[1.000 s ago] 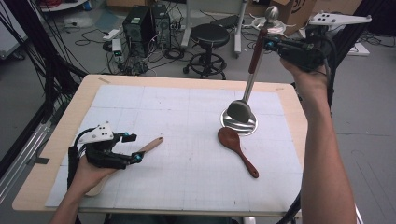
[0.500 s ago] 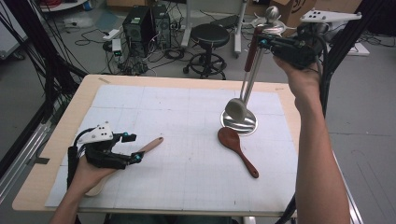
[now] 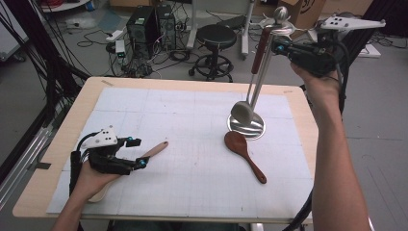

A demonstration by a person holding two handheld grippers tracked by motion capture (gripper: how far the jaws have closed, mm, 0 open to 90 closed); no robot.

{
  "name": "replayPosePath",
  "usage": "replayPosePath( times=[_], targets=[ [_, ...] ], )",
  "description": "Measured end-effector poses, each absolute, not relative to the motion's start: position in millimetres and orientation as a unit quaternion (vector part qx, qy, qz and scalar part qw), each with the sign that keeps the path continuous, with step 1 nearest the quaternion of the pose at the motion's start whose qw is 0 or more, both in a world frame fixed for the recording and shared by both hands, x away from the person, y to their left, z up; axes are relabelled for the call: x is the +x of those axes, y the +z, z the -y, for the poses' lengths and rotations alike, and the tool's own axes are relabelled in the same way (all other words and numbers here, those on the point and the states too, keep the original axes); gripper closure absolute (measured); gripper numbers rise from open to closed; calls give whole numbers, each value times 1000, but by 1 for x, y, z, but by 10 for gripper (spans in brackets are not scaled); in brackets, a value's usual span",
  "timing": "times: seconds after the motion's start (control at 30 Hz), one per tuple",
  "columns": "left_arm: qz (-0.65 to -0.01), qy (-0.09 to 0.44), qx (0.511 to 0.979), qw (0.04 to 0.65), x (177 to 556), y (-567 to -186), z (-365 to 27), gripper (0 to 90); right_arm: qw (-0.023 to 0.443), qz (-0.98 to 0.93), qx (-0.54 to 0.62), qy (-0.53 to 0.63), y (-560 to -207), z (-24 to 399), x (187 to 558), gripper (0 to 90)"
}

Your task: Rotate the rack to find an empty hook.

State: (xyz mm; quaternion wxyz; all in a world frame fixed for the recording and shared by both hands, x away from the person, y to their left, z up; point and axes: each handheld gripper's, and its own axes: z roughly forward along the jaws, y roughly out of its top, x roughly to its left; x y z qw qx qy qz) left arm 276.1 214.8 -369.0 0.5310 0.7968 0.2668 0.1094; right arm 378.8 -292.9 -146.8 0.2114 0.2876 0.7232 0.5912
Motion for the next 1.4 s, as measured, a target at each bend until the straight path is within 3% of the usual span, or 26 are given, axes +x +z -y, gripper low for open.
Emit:
replayPosePath(
  times=[0.8,1.4],
  targets=[
    [-268,111,798,529,276,-370,-214,288,221,-717,306,586,-151,333,375,898],
    [-267,112,798,529,275,-369,-215,288,224,-712,313,587,-147,338,380,899]
  ],
)
